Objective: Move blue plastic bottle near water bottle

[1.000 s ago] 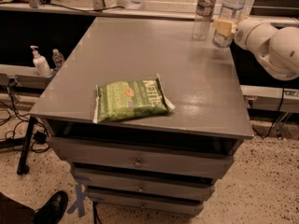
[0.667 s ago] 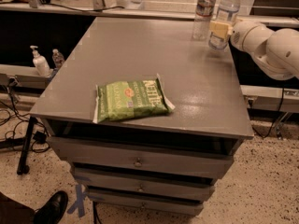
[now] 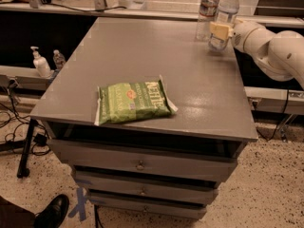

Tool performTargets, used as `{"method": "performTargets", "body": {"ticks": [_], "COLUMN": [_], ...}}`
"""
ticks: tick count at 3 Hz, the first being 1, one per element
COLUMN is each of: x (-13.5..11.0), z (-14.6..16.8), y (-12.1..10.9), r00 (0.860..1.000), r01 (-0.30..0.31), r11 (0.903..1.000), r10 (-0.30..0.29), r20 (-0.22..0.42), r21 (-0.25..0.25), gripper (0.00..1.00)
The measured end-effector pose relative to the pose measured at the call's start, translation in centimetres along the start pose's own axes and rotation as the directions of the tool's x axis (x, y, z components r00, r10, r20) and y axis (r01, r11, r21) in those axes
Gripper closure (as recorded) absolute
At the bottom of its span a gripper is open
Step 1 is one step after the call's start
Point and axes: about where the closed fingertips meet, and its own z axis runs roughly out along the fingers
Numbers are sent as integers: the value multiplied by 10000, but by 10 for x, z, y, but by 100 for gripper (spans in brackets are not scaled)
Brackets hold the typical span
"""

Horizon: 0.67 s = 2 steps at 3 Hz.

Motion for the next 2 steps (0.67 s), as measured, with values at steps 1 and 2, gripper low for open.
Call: {"method": "performTargets", "body": {"ticks": [1,2], "x": [4,7], "z": [-1,-1], "y": [0,3], "r00": [9999,9995], "r01": [163,308], "r11": [9996,9984], "r10": [-163,-312], "r20": [-18,-76], "r21": [-219,-466], "gripper": [85,64]}}
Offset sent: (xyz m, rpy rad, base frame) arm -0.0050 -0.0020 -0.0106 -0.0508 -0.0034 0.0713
